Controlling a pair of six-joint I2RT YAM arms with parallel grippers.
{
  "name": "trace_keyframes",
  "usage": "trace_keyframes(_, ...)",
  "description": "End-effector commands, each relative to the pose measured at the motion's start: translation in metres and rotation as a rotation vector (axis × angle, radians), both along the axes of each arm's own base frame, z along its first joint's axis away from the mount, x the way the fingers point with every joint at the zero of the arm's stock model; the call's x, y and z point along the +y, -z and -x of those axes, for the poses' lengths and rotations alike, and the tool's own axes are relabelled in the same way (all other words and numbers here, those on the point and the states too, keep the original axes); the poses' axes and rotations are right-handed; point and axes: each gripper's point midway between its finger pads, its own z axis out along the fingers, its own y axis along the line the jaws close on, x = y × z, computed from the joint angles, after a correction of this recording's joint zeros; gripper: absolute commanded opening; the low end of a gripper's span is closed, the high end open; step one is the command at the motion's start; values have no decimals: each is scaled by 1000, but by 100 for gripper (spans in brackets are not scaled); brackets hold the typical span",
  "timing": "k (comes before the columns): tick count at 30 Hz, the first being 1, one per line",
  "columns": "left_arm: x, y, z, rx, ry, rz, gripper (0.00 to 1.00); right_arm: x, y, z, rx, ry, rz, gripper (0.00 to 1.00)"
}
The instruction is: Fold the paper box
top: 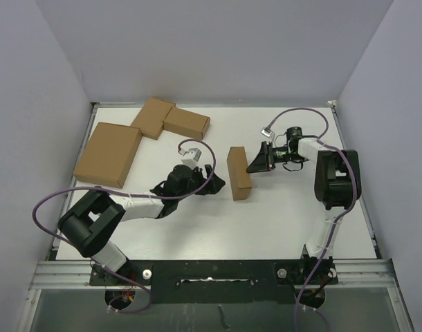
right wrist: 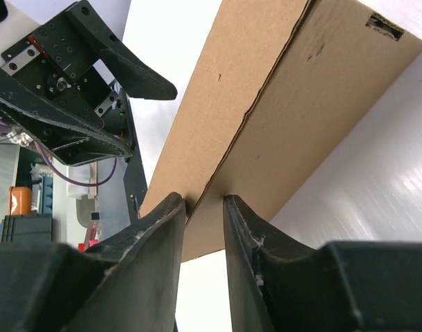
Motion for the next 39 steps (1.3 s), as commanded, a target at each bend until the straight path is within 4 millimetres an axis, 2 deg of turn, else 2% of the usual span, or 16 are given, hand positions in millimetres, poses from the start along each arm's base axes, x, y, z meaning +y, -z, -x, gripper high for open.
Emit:
trace_keyframes(1, -4, -46, -2, -129, 25, 88, 71, -14, 3, -4, 0, 27, 3, 27)
trace_keyframes(10, 2, -39, -4, -121, 17, 62, 64, -35, 22, 0, -4, 39, 101, 26)
trace_keyframes(21, 12, -35, -6, -124, -1, -5, 64, -55, 45, 2, -72, -6, 323, 27)
trace_keyframes(24, 15, -33, -6, -118, -4, -31, 64, -76, 48, -6, -168, -34, 486, 28)
trace_keyframes(27, 18, -35, -7, -129, -3, -36, 63, -97, 34, -15, -274, -5, 566, 30)
trace_keyframes(30, 19, -39, -13, -142, 24, -19, 57, -94, 17, -13, -373, -17, 534, 30)
trace_keyframes(31, 17, -44, -18, -144, 35, -11, 53, -91, 15, -12, -387, -22, 519, 25)
trace_keyframes(33, 16, -44, -29, -119, 51, -14, 41, -84, 18, -10, -352, -20, 488, 0)
trace_keyframes(36, 12, -40, -45, -87, 79, -27, 26, -76, 32, -6, -236, 3, 433, 0)
trace_keyframes(39, 2, -27, -59, -50, 108, -50, 23, -71, 41, -6, -175, 31, 392, 0)
